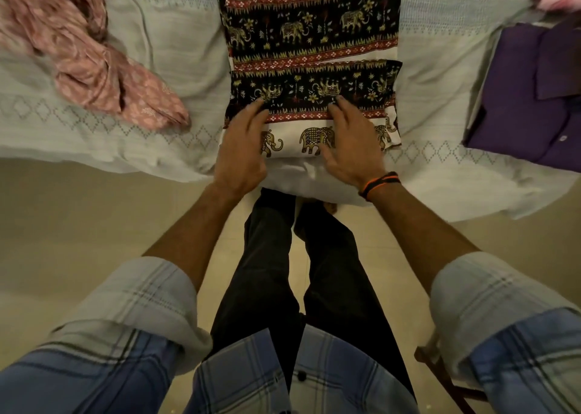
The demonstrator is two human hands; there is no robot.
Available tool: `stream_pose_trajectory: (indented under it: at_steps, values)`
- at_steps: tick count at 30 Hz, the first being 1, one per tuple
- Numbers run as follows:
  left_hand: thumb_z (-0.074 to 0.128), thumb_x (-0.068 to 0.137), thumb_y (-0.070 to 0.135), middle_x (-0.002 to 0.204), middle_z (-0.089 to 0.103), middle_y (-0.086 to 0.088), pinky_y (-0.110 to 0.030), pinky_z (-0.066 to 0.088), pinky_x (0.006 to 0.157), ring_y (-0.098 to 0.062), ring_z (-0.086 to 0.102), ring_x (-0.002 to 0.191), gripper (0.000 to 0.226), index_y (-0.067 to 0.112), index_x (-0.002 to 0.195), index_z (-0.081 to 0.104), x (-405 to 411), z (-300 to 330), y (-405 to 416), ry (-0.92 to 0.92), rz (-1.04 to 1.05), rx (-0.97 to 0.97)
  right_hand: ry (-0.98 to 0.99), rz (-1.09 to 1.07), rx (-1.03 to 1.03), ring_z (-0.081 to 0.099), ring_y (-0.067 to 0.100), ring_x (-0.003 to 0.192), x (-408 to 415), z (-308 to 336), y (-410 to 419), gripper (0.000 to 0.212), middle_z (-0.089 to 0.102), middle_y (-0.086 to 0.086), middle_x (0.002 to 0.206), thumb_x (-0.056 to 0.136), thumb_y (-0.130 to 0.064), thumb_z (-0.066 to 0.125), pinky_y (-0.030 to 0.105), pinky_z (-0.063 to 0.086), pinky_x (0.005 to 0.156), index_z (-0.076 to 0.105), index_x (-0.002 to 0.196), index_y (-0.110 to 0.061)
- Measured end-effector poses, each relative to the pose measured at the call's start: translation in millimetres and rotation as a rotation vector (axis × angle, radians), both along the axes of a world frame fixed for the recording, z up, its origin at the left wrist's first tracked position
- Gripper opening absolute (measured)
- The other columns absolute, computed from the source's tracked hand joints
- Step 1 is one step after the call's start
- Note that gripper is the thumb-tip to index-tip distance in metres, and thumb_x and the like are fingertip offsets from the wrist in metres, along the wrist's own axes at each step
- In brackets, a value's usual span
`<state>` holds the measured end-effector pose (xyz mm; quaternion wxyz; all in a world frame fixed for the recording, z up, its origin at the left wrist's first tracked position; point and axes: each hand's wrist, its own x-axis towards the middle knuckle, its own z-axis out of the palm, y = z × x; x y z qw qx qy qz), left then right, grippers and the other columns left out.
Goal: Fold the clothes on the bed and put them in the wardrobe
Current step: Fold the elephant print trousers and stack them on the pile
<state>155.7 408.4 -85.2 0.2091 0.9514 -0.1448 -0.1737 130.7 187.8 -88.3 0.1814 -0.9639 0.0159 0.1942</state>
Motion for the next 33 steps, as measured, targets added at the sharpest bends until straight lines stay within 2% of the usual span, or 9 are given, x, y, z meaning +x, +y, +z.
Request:
stream_pose_trajectory:
  at_steps: [3, 6, 9, 15, 17, 19, 23, 29, 33]
  values:
    - [0.065, 0.09, 0.033, 0.163, 0.004, -0.016, -0.043, 0.013, 0.123, -0.033, 0.007, 0.15, 0.09, 0.0, 0.154, 0.011, 15.1, -16.3, -15.7, 0.156, -0.008, 0.096, 0.134, 0.107, -0.007, 0.008, 0.032, 0.151, 10.2, -18.8, 3.3, 0.087, 0.003, 0.018, 0.164, 0.094, -0.057, 0.046, 0.048, 0.012, 0.123, 0.012, 0.156, -0.005]
    - [0.063, 0.078, 0.068, 0.162, -0.017, -0.016, -0.047, 0.005, 0.122, -0.036, -0.009, 0.149, 0.125, 0.002, 0.153, -0.011, 39.7, -30.4, -5.3, 0.337, 0.046, 0.292, 0.233, 0.008, -0.086, -0.007, 0.029, 0.152, 23.2, -30.9, -23.1, 0.099, -0.011, 0.013, 0.164, 0.091, -0.075, 0.029, 0.049, -0.001, 0.122, -0.003, 0.156, -0.009]
    - [0.073, 0.063, 0.071, 0.161, -0.021, -0.015, -0.055, 0.005, 0.12, -0.035, -0.011, 0.149, 0.143, 0.003, 0.153, -0.015, 57.2, -25.3, 11.8, 0.49, 0.135, 0.309, 0.318, -0.088, -0.084, -0.009, 0.024, 0.152, 29.0, -29.0, -56.9, 0.107, -0.013, 0.007, 0.164, 0.085, -0.082, 0.03, 0.052, 0.0, 0.122, -0.005, 0.157, -0.011]
    - [0.066, 0.058, 0.08, 0.159, -0.015, -0.026, -0.054, -0.004, 0.119, -0.043, -0.012, 0.147, 0.147, -0.003, 0.151, -0.011, 14.4, -14.5, -16.3, 0.187, -0.107, 0.314, 0.161, 0.189, -0.11, -0.001, 0.032, 0.152, 13.6, -13.8, -31.1, 0.111, -0.004, 0.02, 0.163, 0.083, -0.079, 0.039, 0.051, 0.002, 0.123, 0.003, 0.156, -0.004]
    - [0.06, 0.076, 0.073, 0.161, -0.014, -0.022, -0.051, -0.002, 0.121, -0.039, -0.012, 0.148, 0.128, -0.002, 0.152, -0.01, -4.3, -21.4, -29.9, 0.151, -0.253, 0.261, 0.157, 0.308, -0.144, -0.002, 0.032, 0.152, 3.8, -19.1, -16.5, 0.103, -0.005, 0.019, 0.163, 0.086, -0.062, 0.049, 0.053, 0.005, 0.122, 0.001, 0.156, -0.006]
    - [0.059, 0.092, 0.044, 0.162, -0.015, -0.017, -0.049, -0.002, 0.122, -0.034, -0.013, 0.149, 0.102, 0.003, 0.153, -0.012, -10.3, -29.2, -36.9, 0.183, -0.27, 0.282, 0.165, 0.275, -0.186, -0.004, 0.032, 0.152, 3.8, -24.0, -12.7, 0.098, -0.006, 0.018, 0.164, 0.086, -0.04, 0.057, 0.053, 0.004, 0.122, -0.002, 0.156, -0.006]
    - [0.045, 0.088, -0.004, 0.162, -0.015, -0.014, -0.053, 0.0, 0.121, -0.031, -0.013, 0.15, 0.086, 0.004, 0.153, -0.011, 0.5, -34.9, -32.1, 0.154, -0.22, 0.353, 0.19, 0.196, -0.24, -0.007, 0.035, 0.151, 14.0, -29.6, -20.7, 0.097, -0.01, 0.019, 0.163, 0.087, -0.018, 0.063, 0.055, 0.006, 0.122, -0.005, 0.155, -0.004]
    - [0.044, 0.086, -0.019, 0.163, -0.013, -0.012, -0.062, 0.008, 0.118, -0.035, -0.01, 0.15, 0.09, 0.007, 0.155, -0.008, 11.0, -30.0, -27.4, 0.128, -0.264, 0.422, 0.152, 0.267, -0.266, 0.002, 0.042, 0.15, 19.7, -25.1, -25.4, 0.069, -0.005, 0.028, 0.161, 0.097, 0.009, 0.036, 0.06, 0.02, 0.118, -0.002, 0.154, 0.001]
    - [0.052, 0.09, -0.008, 0.163, 0.012, -0.014, -0.061, 0.027, 0.113, -0.036, 0.017, 0.148, 0.078, 0.008, 0.155, 0.011, 20.5, -7.8, -30.2, 0.165, -0.261, 0.452, 0.128, 0.306, -0.235, 0.027, 0.041, 0.144, 26.1, -8.8, -36.4, 0.06, 0.018, 0.03, 0.158, 0.097, 0.006, 0.042, 0.053, 0.033, 0.114, 0.017, 0.152, 0.005]
